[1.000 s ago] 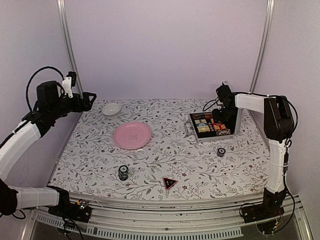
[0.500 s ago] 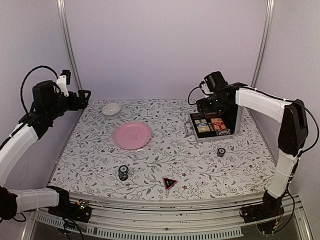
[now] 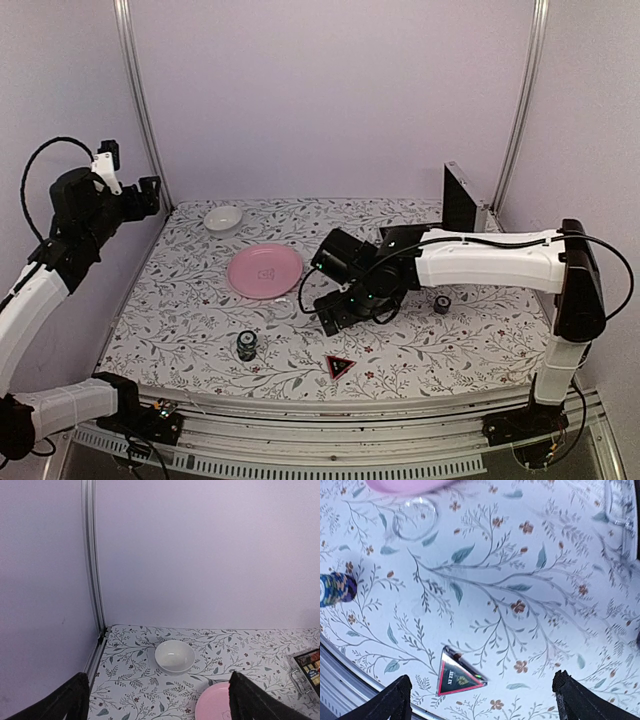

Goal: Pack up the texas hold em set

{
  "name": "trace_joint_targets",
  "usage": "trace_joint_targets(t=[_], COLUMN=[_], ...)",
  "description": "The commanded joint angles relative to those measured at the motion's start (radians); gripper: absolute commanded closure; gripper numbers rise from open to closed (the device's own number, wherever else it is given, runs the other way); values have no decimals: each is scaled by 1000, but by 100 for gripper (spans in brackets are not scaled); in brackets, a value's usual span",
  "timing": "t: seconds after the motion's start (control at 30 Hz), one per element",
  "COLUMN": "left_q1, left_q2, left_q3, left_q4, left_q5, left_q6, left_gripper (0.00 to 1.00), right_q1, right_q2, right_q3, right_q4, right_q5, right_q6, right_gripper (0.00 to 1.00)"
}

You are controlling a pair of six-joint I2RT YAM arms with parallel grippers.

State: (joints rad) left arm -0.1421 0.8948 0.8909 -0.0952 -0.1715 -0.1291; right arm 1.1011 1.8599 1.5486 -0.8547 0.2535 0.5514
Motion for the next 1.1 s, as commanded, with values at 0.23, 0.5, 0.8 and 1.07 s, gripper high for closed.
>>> trace_joint_targets(t=[0.23, 0.5, 0.8, 1.07], left_q1=[-11, -12, -13, -14], left_q2=[-15, -15, -23, -29], left_q3=[-15, -18, -22, -23], left_q4=[26, 29, 36, 38], left_q5=[18, 22, 38, 47], left_q6=[-5, -3, -2, -1], left_gripper=[3, 3, 3, 3], right_q1=[120, 128, 128, 126], right_q2=[95, 171, 202, 219], right_q3=[-116, -93, -84, -77], right_q4=[80, 67, 55, 43], right_q5=[-188, -156, -113, -87], right_q6=[354, 344, 352, 346], right_gripper=[1, 2, 6, 17])
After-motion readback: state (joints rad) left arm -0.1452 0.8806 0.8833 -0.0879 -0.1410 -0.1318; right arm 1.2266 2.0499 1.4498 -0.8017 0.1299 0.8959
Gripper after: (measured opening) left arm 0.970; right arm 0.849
